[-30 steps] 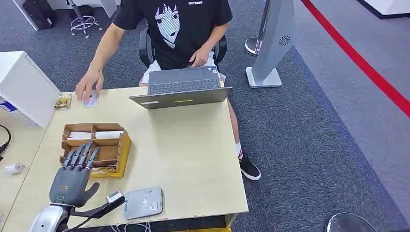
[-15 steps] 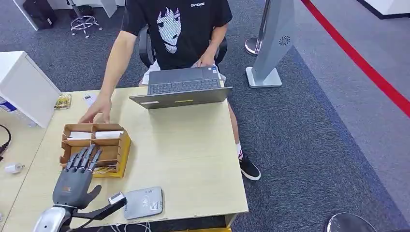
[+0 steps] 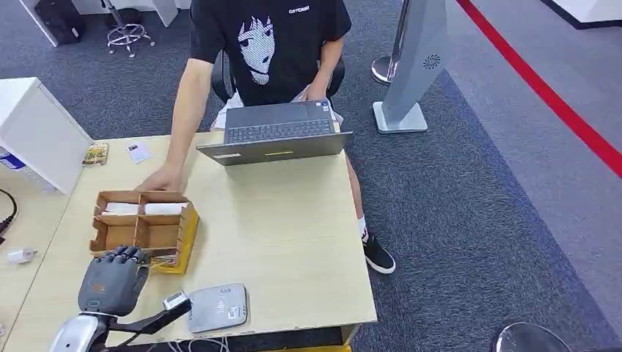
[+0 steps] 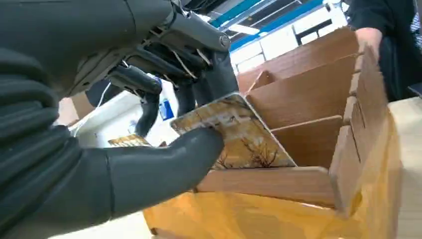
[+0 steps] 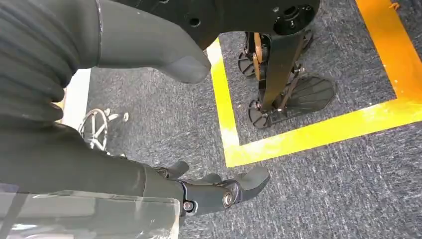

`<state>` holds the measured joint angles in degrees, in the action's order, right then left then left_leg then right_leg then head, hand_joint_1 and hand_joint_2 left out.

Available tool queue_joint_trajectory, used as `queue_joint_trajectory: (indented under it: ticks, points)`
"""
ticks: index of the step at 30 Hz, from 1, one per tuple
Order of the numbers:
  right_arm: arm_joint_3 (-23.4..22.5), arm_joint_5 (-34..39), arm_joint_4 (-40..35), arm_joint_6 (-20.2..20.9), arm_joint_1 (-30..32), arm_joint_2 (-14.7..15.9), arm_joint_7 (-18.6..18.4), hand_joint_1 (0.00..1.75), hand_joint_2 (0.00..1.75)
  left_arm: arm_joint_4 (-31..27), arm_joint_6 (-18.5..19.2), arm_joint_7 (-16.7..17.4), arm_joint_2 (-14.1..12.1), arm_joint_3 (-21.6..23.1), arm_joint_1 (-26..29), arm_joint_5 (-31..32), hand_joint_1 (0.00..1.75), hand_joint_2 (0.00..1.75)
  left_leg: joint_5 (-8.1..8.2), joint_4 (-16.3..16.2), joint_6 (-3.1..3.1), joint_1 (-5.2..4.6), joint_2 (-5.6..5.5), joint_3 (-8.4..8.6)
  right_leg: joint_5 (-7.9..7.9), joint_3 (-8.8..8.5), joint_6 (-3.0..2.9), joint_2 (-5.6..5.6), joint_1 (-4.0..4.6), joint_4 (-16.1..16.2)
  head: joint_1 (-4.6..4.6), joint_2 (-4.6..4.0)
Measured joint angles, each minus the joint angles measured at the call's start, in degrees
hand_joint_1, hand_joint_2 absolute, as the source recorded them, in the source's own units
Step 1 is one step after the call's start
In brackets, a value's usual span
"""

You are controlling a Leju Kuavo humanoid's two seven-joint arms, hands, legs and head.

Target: Pass the card to the sensor for recognition and then transmit it.

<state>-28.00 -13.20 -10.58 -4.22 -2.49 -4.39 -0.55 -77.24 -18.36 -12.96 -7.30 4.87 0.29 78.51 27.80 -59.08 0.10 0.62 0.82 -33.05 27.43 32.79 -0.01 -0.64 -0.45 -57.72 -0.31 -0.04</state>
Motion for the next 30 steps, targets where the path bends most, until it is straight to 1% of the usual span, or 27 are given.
queue_joint_trajectory:
  ticks: [15, 23, 27, 30]
  points:
    - [0.0, -0.2, 0.0, 0.0, 0.0, 0.0, 0.0, 0.00, 1.75, 0.0, 0.4, 0.0, 0.0, 0.0, -0.3, 0.0, 1.75, 1.75, 0.00, 0.0, 0.00, 0.00, -0.01, 0.01, 0.00, -0.01, 0.00, -0.01, 0.00, 0.0, 0.02, 0.00]
    - [0.0, -0.7, 0.0, 0.0, 0.0, 0.0, 0.2, 0.00, 1.75, -0.1, 0.3, 0.0, -0.4, 0.0, -0.5, -0.2, 1.75, 1.75, 0.00, 0.0, 0.00, 0.00, -0.01, 0.01, 0.00, 0.00, 0.00, 0.00, 0.00, 0.0, 0.02, 0.00]
    - [0.0, -1.1, 0.0, 0.0, 0.0, 0.0, 0.3, 0.00, 1.75, -1.3, 0.2, 0.1, -1.1, 0.0, -0.7, -0.6, 1.75, 1.75, -0.01, 0.0, 0.00, 0.00, -0.01, 0.01, 0.00, 0.00, 0.00, -0.01, 0.00, 0.0, 0.02, 0.00]
    - [-0.2, -1.3, 0.0, 0.0, 0.0, 0.0, 0.6, 0.00, 1.75, -4.2, 0.0, -0.1, -1.8, 0.0, -0.8, -1.1, 1.75, 1.75, -0.01, 0.0, 0.00, 0.00, -0.01, 0.02, 0.00, 0.00, 0.00, 0.00, 0.01, 0.0, 0.02, 0.00]
